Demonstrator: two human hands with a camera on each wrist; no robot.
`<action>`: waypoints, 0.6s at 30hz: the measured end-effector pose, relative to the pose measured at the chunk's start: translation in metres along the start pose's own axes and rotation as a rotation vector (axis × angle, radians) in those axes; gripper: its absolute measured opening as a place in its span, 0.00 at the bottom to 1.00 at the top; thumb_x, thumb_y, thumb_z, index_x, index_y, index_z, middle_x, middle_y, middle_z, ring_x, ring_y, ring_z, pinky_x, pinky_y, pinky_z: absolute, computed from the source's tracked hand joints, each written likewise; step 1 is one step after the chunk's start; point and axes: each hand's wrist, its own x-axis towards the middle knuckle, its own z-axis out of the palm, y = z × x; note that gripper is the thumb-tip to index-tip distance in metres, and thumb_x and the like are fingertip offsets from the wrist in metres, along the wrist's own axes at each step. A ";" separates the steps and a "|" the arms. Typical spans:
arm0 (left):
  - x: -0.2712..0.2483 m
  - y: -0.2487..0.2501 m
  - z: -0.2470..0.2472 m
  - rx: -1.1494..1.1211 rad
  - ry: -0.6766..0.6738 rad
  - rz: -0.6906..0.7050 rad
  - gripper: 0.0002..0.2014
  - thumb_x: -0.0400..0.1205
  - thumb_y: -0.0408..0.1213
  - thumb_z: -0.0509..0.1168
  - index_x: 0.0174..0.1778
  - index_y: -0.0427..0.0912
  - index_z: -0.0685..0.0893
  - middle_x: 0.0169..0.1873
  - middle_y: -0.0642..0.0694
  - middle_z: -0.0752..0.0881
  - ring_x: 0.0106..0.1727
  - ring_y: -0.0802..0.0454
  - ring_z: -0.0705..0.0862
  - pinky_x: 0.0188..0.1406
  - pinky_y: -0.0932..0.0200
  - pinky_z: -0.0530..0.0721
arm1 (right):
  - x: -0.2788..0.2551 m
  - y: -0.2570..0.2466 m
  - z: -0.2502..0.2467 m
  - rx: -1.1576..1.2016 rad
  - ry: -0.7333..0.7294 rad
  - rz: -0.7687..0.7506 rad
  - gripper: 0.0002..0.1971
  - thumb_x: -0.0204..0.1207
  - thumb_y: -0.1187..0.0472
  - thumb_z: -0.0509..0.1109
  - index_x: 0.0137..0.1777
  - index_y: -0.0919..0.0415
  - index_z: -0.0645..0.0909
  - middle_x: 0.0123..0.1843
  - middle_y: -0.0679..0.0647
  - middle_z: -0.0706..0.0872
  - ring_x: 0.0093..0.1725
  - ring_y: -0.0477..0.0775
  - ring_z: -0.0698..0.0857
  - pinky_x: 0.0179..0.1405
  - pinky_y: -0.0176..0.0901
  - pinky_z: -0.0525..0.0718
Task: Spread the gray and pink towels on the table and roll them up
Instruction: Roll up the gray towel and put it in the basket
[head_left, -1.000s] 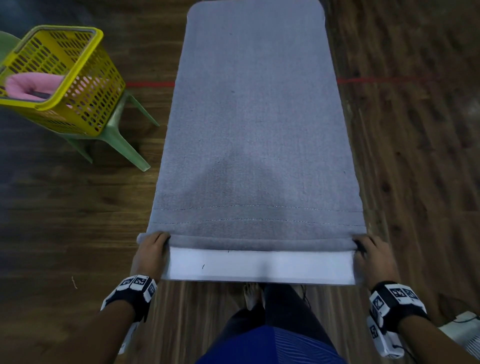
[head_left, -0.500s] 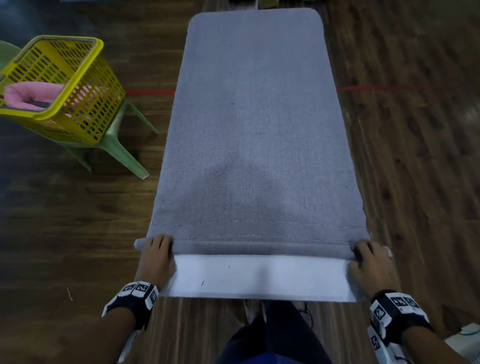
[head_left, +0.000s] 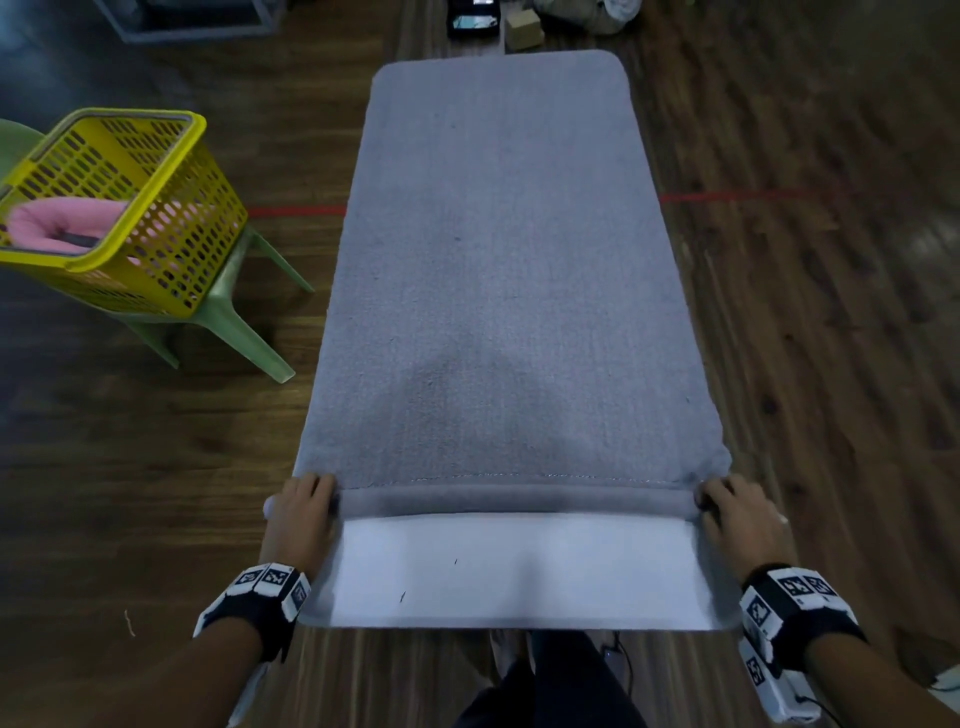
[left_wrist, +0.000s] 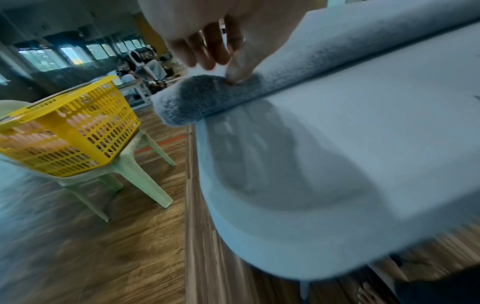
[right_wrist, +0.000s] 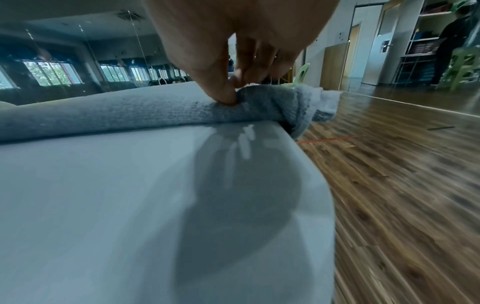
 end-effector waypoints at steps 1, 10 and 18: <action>-0.003 0.002 0.004 -0.029 0.006 0.021 0.19 0.59 0.19 0.73 0.42 0.38 0.79 0.38 0.42 0.79 0.37 0.44 0.75 0.33 0.50 0.75 | -0.001 0.000 0.002 0.031 -0.014 -0.015 0.12 0.60 0.73 0.75 0.42 0.62 0.82 0.43 0.59 0.80 0.42 0.64 0.79 0.41 0.50 0.72; 0.001 -0.003 0.010 0.035 0.006 -0.021 0.09 0.73 0.32 0.63 0.45 0.35 0.86 0.41 0.39 0.88 0.42 0.39 0.86 0.44 0.45 0.84 | 0.014 0.003 0.001 -0.015 0.029 -0.039 0.08 0.65 0.62 0.73 0.44 0.55 0.87 0.43 0.53 0.88 0.46 0.60 0.81 0.50 0.54 0.69; 0.020 0.007 -0.004 0.085 -0.041 -0.050 0.20 0.57 0.25 0.77 0.41 0.40 0.80 0.36 0.42 0.81 0.34 0.41 0.80 0.33 0.46 0.76 | 0.032 -0.001 0.002 -0.020 0.063 -0.056 0.07 0.69 0.61 0.64 0.44 0.57 0.81 0.43 0.56 0.81 0.43 0.63 0.80 0.46 0.57 0.74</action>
